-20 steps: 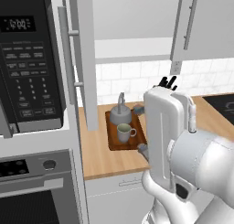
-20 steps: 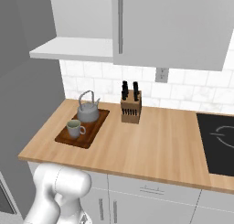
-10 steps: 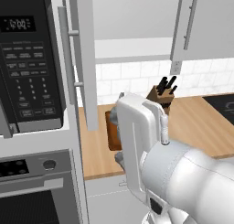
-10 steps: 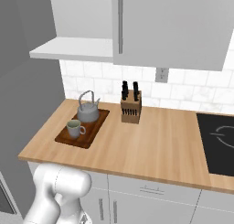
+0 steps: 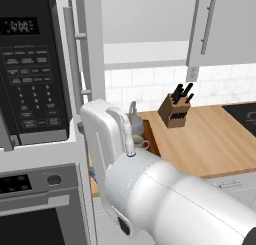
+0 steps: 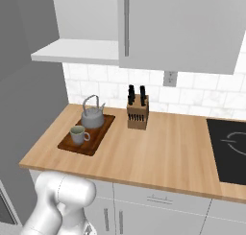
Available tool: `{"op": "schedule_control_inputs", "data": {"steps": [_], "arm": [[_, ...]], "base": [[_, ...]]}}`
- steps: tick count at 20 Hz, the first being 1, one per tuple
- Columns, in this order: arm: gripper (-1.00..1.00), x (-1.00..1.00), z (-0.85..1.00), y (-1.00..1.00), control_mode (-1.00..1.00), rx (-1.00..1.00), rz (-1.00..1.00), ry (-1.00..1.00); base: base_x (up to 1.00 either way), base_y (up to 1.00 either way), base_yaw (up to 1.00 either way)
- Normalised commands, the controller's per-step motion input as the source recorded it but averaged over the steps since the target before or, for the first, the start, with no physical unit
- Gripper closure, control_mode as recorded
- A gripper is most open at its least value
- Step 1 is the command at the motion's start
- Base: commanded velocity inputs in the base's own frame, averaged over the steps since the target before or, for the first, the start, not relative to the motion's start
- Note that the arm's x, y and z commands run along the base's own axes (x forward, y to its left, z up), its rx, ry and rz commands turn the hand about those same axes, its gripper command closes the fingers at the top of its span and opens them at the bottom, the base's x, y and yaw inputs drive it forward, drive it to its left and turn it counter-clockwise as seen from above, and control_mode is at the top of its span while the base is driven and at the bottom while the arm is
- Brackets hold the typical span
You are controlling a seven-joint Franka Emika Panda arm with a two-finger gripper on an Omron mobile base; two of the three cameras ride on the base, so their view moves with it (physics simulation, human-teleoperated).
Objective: Pick the kettle from the counter and place it on the tray. Then pick the mug from the cabinet and place it on the tray. Then close the cabinet doors.
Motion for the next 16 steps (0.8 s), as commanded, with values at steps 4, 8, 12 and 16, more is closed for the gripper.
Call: {"op": "schedule_control_inputs", "data": {"steps": [4,8,12,16], "arm": [[-1.00,0.21,0.15,0.29,-1.00,0.04,0.00,0.00],[-1.00,0.41,0.17,0.23,-1.00,0.09,0.00,0.00],[-1.00,0.39,0.06,0.22,-1.00,0.08,-0.01,0.00],[-1.00,0.34,0.00,0.10,-1.00,0.10,-0.01,-0.03]], "base": [[0.00,0.00,0.00],[0.00,0.00,0.00],[0.00,0.00,0.00],[0.00,0.00,0.00]]}}
